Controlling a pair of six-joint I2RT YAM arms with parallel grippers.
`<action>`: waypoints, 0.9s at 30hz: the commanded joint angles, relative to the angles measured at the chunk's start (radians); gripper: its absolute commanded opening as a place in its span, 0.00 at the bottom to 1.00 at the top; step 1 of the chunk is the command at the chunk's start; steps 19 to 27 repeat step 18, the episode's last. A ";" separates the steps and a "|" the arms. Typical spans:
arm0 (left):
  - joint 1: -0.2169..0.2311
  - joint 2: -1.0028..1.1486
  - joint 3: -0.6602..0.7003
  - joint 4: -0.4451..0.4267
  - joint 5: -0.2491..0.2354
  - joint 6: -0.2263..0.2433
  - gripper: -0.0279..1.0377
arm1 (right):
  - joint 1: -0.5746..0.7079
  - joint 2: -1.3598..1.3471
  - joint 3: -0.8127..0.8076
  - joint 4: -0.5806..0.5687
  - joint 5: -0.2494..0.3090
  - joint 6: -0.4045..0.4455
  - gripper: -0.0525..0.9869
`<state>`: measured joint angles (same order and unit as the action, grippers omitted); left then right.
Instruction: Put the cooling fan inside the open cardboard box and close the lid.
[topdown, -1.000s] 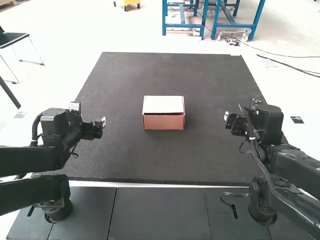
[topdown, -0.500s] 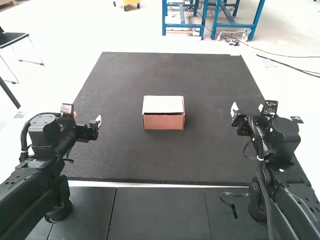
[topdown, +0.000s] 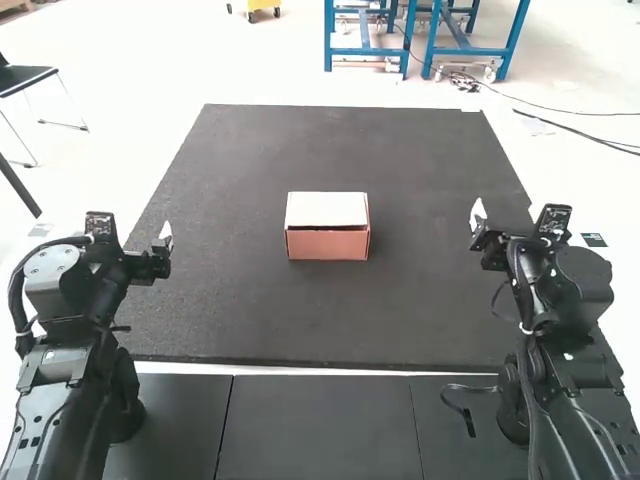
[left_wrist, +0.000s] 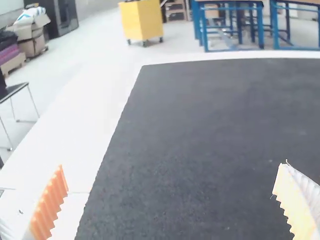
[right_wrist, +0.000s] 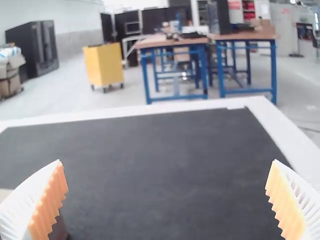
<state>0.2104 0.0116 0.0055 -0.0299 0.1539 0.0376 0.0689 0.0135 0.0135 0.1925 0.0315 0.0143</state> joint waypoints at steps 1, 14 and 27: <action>0.006 -0.013 -0.007 0.002 0.009 0.030 0.93 | -0.015 -0.014 0.003 0.007 0.039 -0.002 0.93; -0.032 -0.013 -0.007 -0.004 0.009 0.038 0.93 | -0.017 -0.014 0.000 0.007 0.067 -0.005 0.93; -0.045 -0.013 -0.007 0.001 0.009 0.022 0.93 | -0.017 -0.015 -0.014 -0.156 0.156 -0.083 0.93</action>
